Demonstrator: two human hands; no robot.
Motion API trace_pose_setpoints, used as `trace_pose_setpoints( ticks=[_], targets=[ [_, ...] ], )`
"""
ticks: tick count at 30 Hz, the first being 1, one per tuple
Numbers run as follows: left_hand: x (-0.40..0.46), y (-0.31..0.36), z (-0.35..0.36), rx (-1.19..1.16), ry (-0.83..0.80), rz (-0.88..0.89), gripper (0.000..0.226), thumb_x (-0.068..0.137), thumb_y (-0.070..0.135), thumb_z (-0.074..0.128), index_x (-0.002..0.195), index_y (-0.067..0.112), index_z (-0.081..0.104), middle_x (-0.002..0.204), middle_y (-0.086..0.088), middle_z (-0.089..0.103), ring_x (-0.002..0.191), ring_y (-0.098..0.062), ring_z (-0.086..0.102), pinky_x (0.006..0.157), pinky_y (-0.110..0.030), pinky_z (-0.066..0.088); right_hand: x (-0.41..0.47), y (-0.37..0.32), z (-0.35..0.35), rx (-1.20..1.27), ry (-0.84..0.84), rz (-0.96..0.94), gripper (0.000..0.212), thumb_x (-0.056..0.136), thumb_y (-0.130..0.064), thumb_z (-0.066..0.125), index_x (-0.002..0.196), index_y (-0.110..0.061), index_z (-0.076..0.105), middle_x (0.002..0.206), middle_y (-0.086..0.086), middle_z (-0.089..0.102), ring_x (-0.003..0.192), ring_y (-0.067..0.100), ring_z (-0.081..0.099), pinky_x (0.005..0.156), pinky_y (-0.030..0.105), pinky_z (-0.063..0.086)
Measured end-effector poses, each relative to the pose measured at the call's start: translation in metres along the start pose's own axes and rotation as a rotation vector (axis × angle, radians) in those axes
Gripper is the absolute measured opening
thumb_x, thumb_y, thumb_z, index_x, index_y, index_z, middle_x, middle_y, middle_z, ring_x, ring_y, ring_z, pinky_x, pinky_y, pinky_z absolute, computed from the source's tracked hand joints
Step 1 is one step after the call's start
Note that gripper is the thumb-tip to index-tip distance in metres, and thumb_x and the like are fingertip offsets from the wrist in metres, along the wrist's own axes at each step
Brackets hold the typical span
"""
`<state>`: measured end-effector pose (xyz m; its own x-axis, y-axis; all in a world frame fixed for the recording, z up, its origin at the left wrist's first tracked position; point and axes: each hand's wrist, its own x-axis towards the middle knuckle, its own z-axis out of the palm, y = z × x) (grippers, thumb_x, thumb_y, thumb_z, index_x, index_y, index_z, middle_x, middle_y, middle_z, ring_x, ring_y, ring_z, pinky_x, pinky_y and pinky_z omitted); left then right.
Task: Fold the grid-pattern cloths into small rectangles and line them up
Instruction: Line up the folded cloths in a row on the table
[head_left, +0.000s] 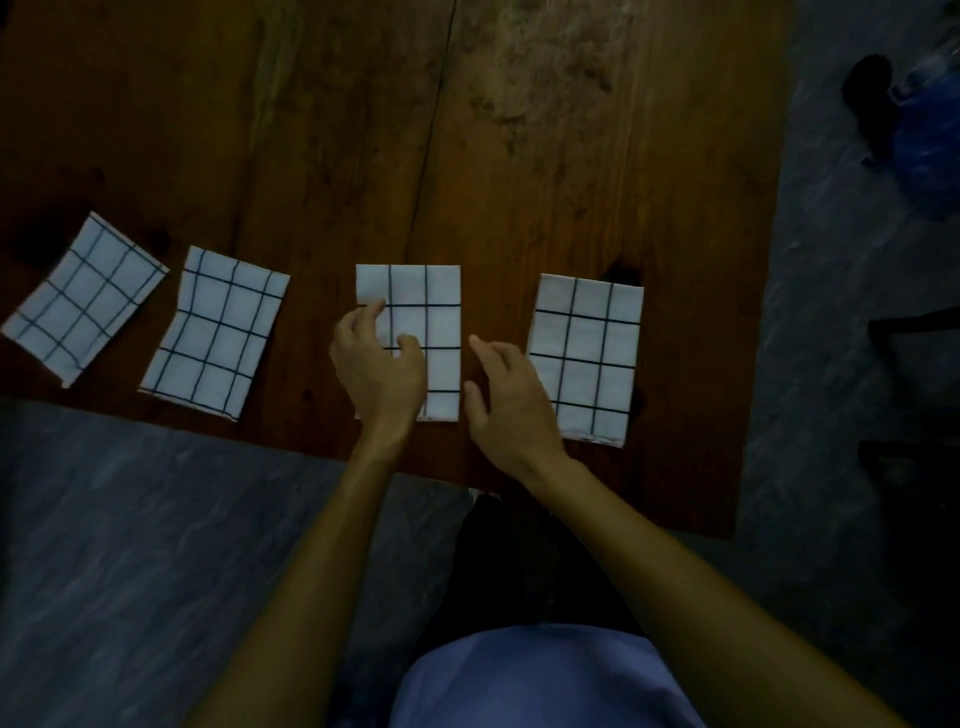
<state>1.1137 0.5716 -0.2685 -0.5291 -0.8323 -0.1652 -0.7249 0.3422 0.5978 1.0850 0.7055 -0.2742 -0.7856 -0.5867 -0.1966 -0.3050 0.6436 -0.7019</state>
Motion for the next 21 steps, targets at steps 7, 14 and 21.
trace_pose_setpoints(
  ticks=[7,14,21],
  targets=[
    [0.019,-0.017,-0.011,-0.051,-0.042,-0.088,0.05,0.089,0.016,0.058,0.137,0.014,0.043,0.136,-0.01,0.045,0.124,-0.025,0.04,0.098,-0.032,0.038,0.005,-0.036,0.03,0.155,0.019,0.129,0.056,0.094,-0.019,0.051,0.146,-0.013,0.03,0.138,0.005,0.042,0.121,0.017,0.042,0.095,0.023,0.034],
    [0.025,-0.019,-0.011,-0.075,-0.056,-0.034,0.052,0.089,0.015,0.057,0.138,0.013,0.042,0.138,-0.009,0.044,0.127,-0.024,0.039,0.098,-0.03,0.035,0.008,-0.037,0.033,0.141,0.035,0.136,0.052,0.095,-0.021,0.051,0.144,-0.015,0.035,0.136,0.004,0.046,0.119,0.017,0.046,0.097,0.033,0.044],
    [0.018,-0.023,-0.024,-0.054,-0.045,-0.004,0.051,0.089,0.018,0.057,0.138,0.013,0.043,0.138,-0.011,0.043,0.127,-0.026,0.039,0.105,-0.043,0.038,0.008,-0.03,0.029,0.214,0.07,0.131,0.048,0.094,-0.021,0.052,0.14,-0.015,0.04,0.134,0.004,0.048,0.115,0.019,0.051,0.093,0.036,0.049]
  ],
)
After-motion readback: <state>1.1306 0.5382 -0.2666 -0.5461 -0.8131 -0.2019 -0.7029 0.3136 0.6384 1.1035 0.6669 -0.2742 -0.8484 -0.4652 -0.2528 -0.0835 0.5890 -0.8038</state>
